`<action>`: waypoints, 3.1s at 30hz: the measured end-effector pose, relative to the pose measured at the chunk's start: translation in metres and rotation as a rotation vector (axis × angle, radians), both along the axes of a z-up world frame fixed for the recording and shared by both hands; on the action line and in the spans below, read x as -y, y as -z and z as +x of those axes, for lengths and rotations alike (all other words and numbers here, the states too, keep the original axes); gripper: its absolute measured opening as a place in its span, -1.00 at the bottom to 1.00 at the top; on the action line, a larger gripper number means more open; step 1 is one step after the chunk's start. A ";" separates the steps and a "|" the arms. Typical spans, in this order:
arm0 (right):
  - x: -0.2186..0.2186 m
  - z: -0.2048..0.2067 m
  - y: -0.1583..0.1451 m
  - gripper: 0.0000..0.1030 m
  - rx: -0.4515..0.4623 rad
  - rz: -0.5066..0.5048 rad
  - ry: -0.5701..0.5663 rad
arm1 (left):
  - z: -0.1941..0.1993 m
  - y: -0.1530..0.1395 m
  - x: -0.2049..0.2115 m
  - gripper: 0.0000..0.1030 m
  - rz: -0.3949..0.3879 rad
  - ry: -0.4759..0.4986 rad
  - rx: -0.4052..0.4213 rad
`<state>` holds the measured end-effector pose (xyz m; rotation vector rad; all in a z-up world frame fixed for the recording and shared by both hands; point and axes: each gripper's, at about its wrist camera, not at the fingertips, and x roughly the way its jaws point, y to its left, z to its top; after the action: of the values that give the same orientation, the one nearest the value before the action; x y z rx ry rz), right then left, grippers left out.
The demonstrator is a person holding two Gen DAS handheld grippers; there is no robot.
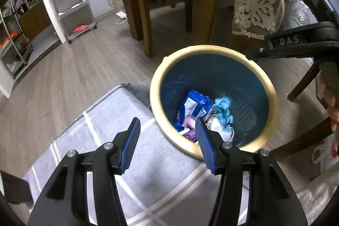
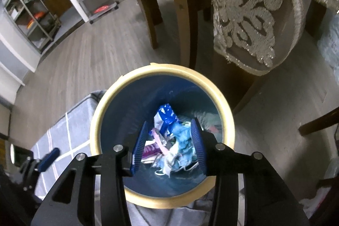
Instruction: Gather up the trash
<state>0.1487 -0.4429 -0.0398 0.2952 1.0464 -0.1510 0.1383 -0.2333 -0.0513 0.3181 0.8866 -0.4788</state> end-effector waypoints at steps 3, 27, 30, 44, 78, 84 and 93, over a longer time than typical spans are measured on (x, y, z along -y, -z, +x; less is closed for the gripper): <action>-0.009 -0.012 -0.012 -0.14 0.017 0.006 -0.025 | -0.014 -0.015 -0.015 0.04 -0.024 -0.009 0.016; -0.128 -0.171 -0.096 0.79 0.396 -0.175 -0.093 | -0.159 -0.135 -0.151 0.71 -0.226 -0.146 0.257; -0.133 -0.187 -0.092 0.90 0.432 -0.210 -0.054 | -0.167 -0.136 -0.153 0.88 -0.236 -0.152 0.310; -0.144 -0.207 -0.092 0.91 0.491 -0.338 0.021 | -0.153 -0.113 -0.145 0.89 -0.228 -0.144 0.261; -0.144 -0.204 -0.088 0.91 0.483 -0.342 0.023 | -0.155 -0.104 -0.139 0.89 -0.167 -0.104 0.289; -0.144 -0.204 -0.088 0.91 0.483 -0.341 0.022 | -0.155 -0.104 -0.139 0.89 -0.167 -0.105 0.291; -0.144 -0.204 -0.087 0.91 0.482 -0.341 0.021 | -0.156 -0.104 -0.139 0.89 -0.166 -0.100 0.292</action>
<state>-0.0554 -0.2988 0.0477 0.0262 0.5266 -0.2595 -0.0175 -0.0941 0.0530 0.1842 0.5716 -0.3988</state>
